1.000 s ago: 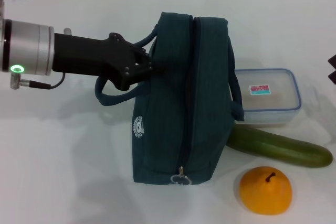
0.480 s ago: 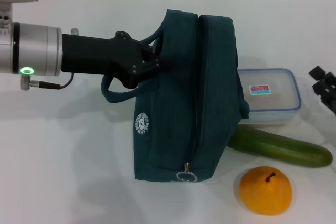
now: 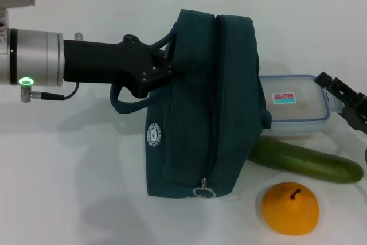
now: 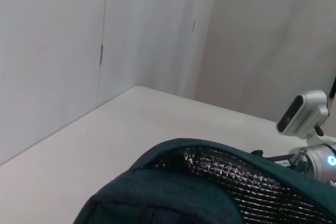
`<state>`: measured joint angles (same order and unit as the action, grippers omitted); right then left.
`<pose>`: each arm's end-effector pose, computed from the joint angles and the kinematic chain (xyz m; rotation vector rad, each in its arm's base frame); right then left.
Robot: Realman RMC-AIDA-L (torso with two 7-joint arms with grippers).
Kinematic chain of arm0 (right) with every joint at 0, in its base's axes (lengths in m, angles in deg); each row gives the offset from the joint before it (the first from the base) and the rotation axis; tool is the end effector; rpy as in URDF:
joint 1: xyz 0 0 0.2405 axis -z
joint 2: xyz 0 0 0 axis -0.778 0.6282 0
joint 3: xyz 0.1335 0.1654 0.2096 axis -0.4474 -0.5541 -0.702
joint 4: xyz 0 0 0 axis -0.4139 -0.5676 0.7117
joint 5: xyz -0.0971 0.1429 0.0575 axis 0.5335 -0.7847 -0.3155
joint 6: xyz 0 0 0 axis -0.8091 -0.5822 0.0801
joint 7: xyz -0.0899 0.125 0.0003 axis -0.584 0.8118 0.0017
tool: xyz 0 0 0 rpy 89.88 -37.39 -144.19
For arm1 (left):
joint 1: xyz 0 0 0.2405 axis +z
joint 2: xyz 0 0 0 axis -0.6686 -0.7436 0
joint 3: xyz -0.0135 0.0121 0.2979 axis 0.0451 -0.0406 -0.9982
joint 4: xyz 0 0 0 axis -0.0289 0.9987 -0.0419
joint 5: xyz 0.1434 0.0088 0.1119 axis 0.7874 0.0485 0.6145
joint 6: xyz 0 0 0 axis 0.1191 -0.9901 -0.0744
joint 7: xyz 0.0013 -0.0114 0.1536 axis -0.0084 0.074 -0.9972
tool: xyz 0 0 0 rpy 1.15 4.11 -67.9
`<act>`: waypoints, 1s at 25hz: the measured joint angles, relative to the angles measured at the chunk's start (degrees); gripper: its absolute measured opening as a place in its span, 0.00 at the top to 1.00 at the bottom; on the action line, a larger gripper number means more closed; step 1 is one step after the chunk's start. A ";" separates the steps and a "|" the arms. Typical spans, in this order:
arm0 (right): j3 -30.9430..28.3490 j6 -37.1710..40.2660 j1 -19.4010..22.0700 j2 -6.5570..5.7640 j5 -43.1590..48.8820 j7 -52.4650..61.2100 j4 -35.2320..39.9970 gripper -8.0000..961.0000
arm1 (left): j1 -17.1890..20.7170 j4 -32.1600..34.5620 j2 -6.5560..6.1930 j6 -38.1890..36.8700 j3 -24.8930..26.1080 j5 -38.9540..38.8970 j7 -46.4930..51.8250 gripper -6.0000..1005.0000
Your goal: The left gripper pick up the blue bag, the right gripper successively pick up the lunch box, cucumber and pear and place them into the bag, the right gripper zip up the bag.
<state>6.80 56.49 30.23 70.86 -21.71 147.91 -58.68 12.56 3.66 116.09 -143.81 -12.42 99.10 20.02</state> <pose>0.3373 0.2967 -0.0444 -1.7177 1.6845 1.3601 -0.2131 0.3342 -0.0170 -2.8810 -0.4427 -0.6401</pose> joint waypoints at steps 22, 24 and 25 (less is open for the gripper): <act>-0.11 -4.64 -3.89 -0.50 -1.05 0.07 1.39 0.26 | 0.16 0.05 -0.04 -0.12 0.02 -0.15 -1.40 0.95; -0.09 -5.50 -4.63 -0.75 -1.12 -0.01 1.61 0.27 | 0.13 0.05 -0.04 -0.20 0.01 -0.45 -1.51 0.95; -0.09 -5.59 -4.90 -0.84 -1.15 -0.04 1.65 0.27 | 0.10 0.05 -0.04 -0.22 0.00 -0.52 -1.54 0.95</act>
<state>6.71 50.90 25.33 70.02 -22.85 147.87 -57.03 12.66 3.71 116.05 -144.04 -12.42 98.58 18.48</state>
